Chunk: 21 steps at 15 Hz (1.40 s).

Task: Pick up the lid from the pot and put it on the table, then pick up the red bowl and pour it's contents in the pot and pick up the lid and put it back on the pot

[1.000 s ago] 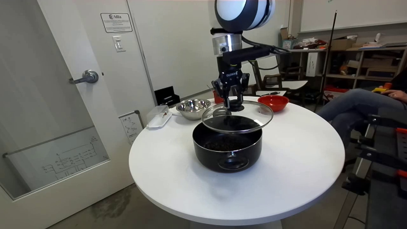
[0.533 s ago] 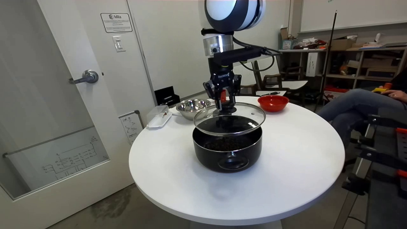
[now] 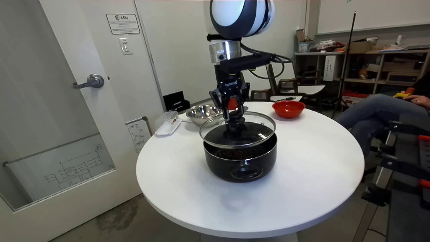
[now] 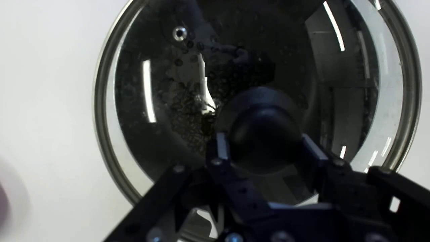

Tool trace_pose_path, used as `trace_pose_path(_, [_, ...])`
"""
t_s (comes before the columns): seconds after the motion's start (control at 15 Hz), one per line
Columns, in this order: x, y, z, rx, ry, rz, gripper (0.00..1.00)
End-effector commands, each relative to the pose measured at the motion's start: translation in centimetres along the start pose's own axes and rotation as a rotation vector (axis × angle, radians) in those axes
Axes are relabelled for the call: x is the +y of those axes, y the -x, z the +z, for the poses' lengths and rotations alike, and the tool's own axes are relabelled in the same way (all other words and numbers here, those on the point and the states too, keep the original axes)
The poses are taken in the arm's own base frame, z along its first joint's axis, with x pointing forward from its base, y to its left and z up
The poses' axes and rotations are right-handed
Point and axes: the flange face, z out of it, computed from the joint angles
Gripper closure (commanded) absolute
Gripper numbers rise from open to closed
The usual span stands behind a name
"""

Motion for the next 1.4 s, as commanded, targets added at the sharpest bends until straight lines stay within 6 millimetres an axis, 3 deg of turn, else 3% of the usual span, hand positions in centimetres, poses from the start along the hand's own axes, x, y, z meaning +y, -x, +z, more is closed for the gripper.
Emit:
trace_pose_path(0.0, [-0.9,-0.1,-1.0,0.013,0.003,-0.019,0.75])
trace_pose_path(0.73, [-1.5,1.1,-0.8,0.01,0.002,-0.035,0.75])
trace_pose_path(1.33, [-0.9,0.5,0.3,0.038,-0.007,-0.027,0.75])
